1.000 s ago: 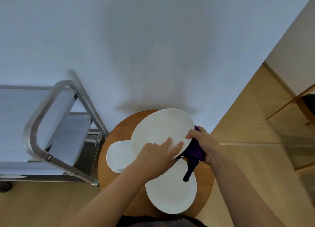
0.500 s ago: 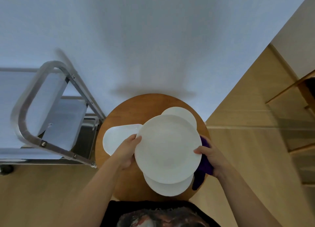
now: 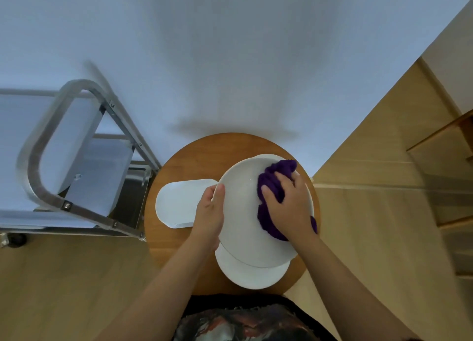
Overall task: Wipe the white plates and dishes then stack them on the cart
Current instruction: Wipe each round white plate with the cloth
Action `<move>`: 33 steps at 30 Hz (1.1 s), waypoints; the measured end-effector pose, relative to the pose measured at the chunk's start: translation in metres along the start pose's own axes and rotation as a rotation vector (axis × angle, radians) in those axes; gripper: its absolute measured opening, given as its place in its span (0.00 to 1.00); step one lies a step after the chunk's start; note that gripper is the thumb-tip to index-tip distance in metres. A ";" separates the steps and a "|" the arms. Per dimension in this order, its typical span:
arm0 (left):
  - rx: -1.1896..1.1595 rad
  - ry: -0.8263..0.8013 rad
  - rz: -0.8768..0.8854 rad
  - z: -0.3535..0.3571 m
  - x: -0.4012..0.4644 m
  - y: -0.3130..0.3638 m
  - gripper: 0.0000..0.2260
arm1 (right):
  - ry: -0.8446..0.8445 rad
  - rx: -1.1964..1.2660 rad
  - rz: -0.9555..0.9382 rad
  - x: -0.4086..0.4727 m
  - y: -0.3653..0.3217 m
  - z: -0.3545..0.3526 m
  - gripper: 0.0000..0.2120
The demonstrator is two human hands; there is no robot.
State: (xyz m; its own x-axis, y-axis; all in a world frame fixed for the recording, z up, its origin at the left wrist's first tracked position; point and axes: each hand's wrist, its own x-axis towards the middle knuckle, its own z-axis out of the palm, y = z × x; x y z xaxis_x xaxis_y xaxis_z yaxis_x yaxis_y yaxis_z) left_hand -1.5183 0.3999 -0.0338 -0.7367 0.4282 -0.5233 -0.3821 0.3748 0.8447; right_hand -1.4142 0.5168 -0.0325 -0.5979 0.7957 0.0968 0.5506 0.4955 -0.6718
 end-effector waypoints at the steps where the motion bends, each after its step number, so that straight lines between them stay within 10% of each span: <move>1: 0.014 -0.001 0.035 0.001 0.000 0.001 0.08 | 0.008 0.002 0.044 0.003 -0.005 0.006 0.19; 11: 0.070 0.086 0.101 -0.012 0.008 -0.003 0.08 | -0.697 -0.153 -0.313 -0.002 -0.032 0.006 0.11; 21: 0.035 0.156 0.104 -0.013 0.022 -0.005 0.06 | -1.234 -0.702 0.292 0.028 -0.004 -0.020 0.05; 26: -0.025 0.143 -0.011 -0.016 0.026 -0.024 0.07 | -0.716 -0.594 0.457 0.039 0.053 -0.043 0.09; 33: -0.129 0.097 -0.267 -0.002 0.021 -0.060 0.10 | -0.208 0.309 0.559 0.014 0.087 -0.017 0.06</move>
State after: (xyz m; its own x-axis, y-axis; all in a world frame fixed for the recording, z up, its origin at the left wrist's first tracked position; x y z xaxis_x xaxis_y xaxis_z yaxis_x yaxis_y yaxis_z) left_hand -1.5114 0.3850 -0.0956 -0.6483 0.2462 -0.7205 -0.6320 0.3536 0.6896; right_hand -1.3649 0.5772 -0.0770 -0.3884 0.8046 -0.4492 0.6361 -0.1186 -0.7624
